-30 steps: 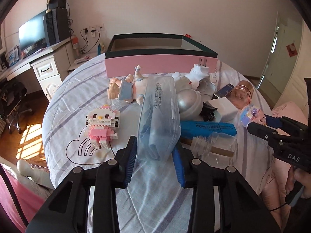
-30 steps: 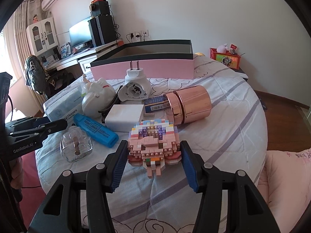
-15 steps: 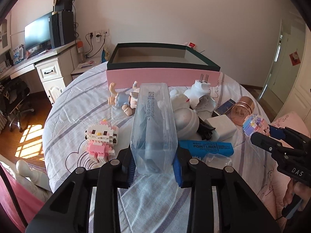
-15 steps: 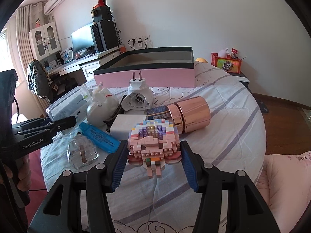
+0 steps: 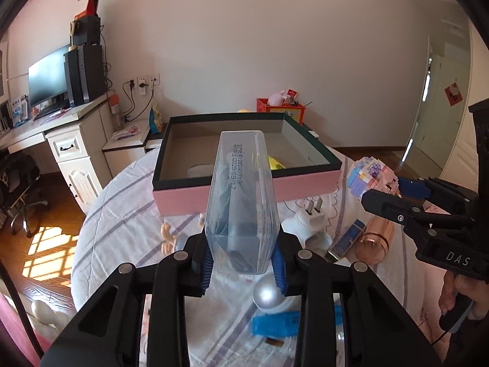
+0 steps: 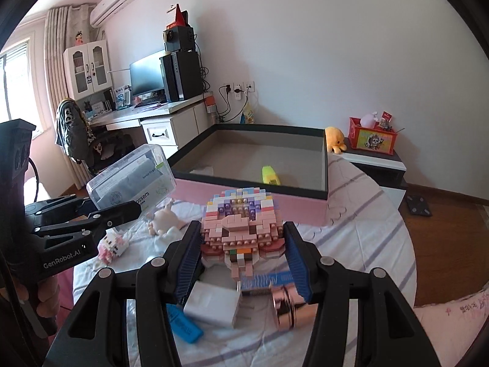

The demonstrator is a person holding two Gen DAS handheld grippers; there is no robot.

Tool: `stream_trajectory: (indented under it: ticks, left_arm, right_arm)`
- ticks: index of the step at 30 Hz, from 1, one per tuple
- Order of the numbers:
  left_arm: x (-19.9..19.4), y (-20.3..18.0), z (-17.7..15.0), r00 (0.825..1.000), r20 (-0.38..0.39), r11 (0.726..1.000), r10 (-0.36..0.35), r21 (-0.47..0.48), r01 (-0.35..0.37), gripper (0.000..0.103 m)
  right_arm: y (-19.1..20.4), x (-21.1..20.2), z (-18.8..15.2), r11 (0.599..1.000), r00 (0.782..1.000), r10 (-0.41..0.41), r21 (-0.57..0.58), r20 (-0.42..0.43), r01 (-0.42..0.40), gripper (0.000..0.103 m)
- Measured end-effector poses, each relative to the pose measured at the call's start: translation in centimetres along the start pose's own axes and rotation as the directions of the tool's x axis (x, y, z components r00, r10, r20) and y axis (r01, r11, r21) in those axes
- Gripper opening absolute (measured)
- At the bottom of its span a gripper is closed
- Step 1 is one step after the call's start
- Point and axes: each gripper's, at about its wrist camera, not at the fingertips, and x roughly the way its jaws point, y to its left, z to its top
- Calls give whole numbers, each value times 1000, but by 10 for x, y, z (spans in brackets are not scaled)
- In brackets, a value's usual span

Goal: Organize rigid objects
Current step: 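Place the clear box and block figure into the pink box, opening both tools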

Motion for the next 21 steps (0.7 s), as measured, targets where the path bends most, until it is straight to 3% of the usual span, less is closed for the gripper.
stream_trajectory:
  ticks: [3,11,17,21]
  left_arm:
    - [26,3,28,1000,-21,1000,-5,17,6,32]
    - [122,15,89,987,-158,1000,-15,23,19,32]
    - [177,21,93,962,-272,1000,-19,13,23,32]
    - [189,19,93,957,-290,1000,-8,10,11,33]
  right_arm:
    - [-3,25,28,1000,1000,15,-16,-8,-15,55]
    - [-38,113,73,998,990,-67,-24,-120,65,55]
    - [-62,156,70,996,971,-80,12,-224,85,55]
    - [-71,162,69,994,965,-88,34,-247,100,55]
